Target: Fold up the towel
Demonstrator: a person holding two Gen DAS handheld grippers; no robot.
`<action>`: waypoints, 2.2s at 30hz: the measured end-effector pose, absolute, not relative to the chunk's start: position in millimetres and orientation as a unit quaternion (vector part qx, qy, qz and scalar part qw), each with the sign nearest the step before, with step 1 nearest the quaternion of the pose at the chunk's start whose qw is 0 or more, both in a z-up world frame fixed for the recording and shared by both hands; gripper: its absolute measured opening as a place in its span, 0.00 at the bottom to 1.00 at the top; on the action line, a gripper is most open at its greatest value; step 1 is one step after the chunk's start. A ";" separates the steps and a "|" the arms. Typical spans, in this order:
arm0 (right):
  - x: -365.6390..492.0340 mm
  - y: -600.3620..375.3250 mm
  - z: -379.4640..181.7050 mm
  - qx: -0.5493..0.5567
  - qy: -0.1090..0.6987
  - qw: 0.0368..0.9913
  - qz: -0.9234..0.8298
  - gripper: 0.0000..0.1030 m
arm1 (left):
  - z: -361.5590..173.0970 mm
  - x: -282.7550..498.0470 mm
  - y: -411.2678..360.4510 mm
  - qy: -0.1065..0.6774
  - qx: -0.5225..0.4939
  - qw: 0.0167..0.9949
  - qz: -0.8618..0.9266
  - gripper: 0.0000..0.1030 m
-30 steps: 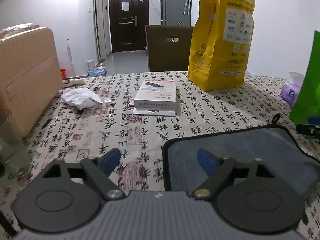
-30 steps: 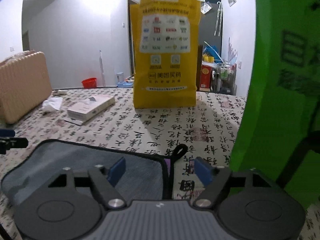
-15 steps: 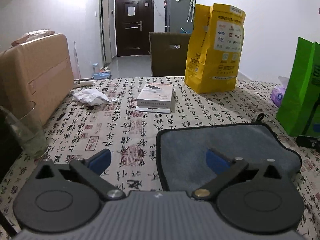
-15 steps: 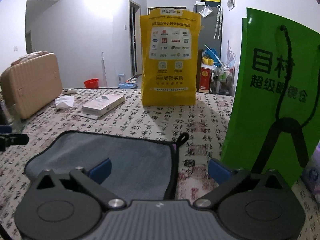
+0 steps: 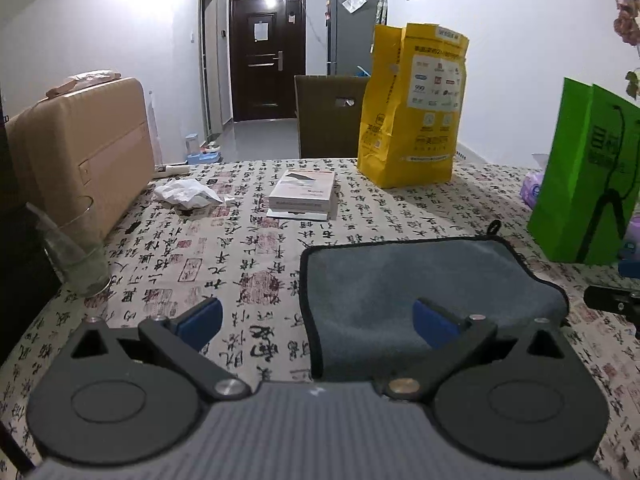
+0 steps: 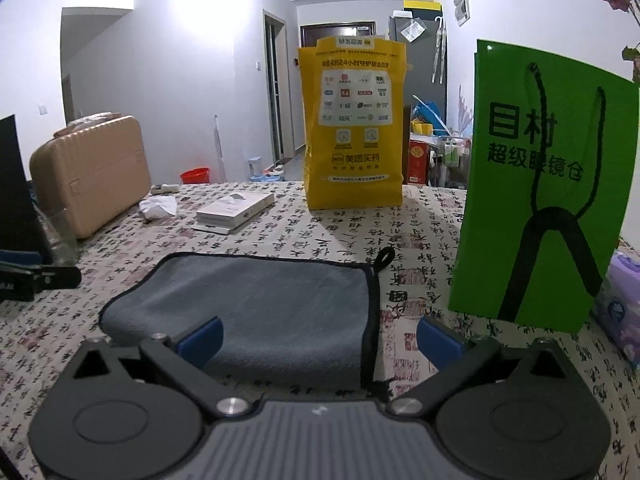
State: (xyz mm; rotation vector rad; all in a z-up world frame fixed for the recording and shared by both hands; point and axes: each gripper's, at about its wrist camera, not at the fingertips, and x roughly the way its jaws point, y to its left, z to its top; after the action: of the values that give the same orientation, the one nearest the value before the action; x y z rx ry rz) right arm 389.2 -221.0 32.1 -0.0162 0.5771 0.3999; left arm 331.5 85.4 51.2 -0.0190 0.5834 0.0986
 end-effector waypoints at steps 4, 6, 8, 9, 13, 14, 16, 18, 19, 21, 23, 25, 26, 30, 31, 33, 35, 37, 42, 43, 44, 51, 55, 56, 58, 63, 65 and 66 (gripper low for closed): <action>374.3 -222.0 35.9 -0.007 0.276 0.940 0.198 1.00 | 54.9 314.1 82.3 0.281 -0.011 0.958 0.046 1.00; 367.6 -222.5 37.6 -0.009 0.274 0.941 0.197 1.00 | 56.9 305.8 81.4 0.277 -0.009 0.960 0.047 1.00; 361.2 -222.7 39.4 -0.011 0.272 0.942 0.197 1.00 | 59.2 298.4 81.2 0.272 -0.012 0.961 0.049 1.00; 357.5 -222.9 40.4 -0.012 0.270 0.942 0.197 1.00 | 59.9 295.3 81.3 0.271 -0.014 0.961 0.049 1.00; 343.8 -224.6 43.5 -0.011 0.263 0.944 0.200 1.00 | 61.5 283.4 78.7 0.267 -0.015 0.962 0.049 1.00; 340.3 -224.8 43.6 -0.012 0.261 0.944 0.201 1.00 | 61.9 280.3 78.1 0.266 -0.015 0.963 0.047 1.00; 335.2 -224.9 42.6 -0.013 0.259 0.945 0.200 1.00 | 62.5 275.4 76.1 0.263 -0.014 0.964 0.045 1.00; 329.9 -224.8 41.3 -0.015 0.259 0.945 0.199 1.00 | 62.7 270.2 74.4 0.261 -0.015 0.964 0.045 1.00; 327.3 -224.8 40.9 -0.015 0.258 0.945 0.199 1.00 | 62.8 267.6 73.4 0.260 -0.016 0.964 0.044 1.00; 324.7 -225.1 40.0 -0.014 0.257 0.945 0.200 1.00 | 62.0 262.5 71.7 0.259 -0.017 0.965 0.043 1.00; 319.5 -225.0 37.8 -0.013 0.256 0.946 0.201 1.00 | 59.9 256.2 69.6 0.258 -0.017 0.965 0.043 1.00; 311.7 -225.2 34.7 -0.010 0.254 0.946 0.201 1.00 | 57.1 248.6 68.1 0.257 -0.018 0.965 0.041 1.00; 307.7 -225.6 32.9 -0.008 0.253 0.946 0.201 1.00 | 55.6 244.1 68.0 0.257 -0.019 0.965 0.040 1.00; 291.0 -229.1 27.8 0.001 0.247 0.947 0.203 1.00 | 52.9 224.5 68.0 0.247 -0.028 0.968 0.039 1.00; 286.2 -230.1 26.9 0.004 0.246 0.948 0.203 1.00 | 52.5 219.0 68.7 0.243 -0.034 0.969 0.037 1.00; 277.2 -232.5 26.1 0.010 0.243 0.948 0.205 1.00 | 51.6 208.0 70.2 0.239 -0.045 0.969 0.039 1.00; 267.6 -234.6 25.5 0.015 0.241 0.949 0.205 1.00 | 51.0 195.2 68.9 0.233 -0.047 0.971 0.036 1.00; 256.1 -236.4 25.3 0.017 0.236 0.950 0.205 1.00 | 50.9 181.1 66.3 0.225 -0.044 0.973 0.035 1.00; 225.2 -240.0 26.9 0.003 0.224 0.952 0.210 1.00 | 49.4 144.2 59.0 0.206 -0.035 0.977 0.035 1.00; 218.8 -241.0 27.5 0.001 0.221 0.952 0.212 1.00 | 49.3 137.7 57.3 0.203 -0.034 0.978 0.035 1.00; 214.2 -241.5 27.6 -0.001 0.220 0.952 0.212 1.00 | 49.1 131.3 55.8 0.199 -0.032 0.979 0.034 1.00; 171.2 -246.0 23.2 -0.005 0.204 0.955 0.216 1.00 | 49.0 94.4 41.2 0.162 0.002 0.986 0.039 1.00; 146.7 -243.2 20.0 -0.012 0.192 0.956 0.222 1.00 | 48.3 73.7 28.3 0.133 0.024 0.990 0.034 1.00; 140.5 -241.9 19.7 -0.017 0.187 0.956 0.225 1.00 | 48.2 69.9 26.5 0.129 0.026 0.991 0.030 1.00; 127.3 -237.5 20.0 -0.024 0.174 0.956 0.234 1.00 | 47.2 62.3 22.8 0.121 0.027 0.992 0.020 1.00; 100.0 -232.4 20.4 -0.039 0.140 0.955 0.259 1.00 | 37.0 47.0 17.8 0.112 0.030 0.993 0.007 1.00; 92.1 -230.9 20.2 -0.041 0.134 0.954 0.266 1.00 | 32.2 41.3 17.5 0.111 0.023 0.994 0.004 1.00; 88.3 -230.0 19.9 -0.043 0.131 0.953 0.269 1.00 | 29.9 38.1 17.7 0.111 0.017 0.994 0.005 1.00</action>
State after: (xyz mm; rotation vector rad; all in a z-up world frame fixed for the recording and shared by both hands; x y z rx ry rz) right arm 88.3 -230.0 19.9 -0.0876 0.2660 0.5463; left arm 38.1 17.7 29.9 0.0345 0.2221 0.0101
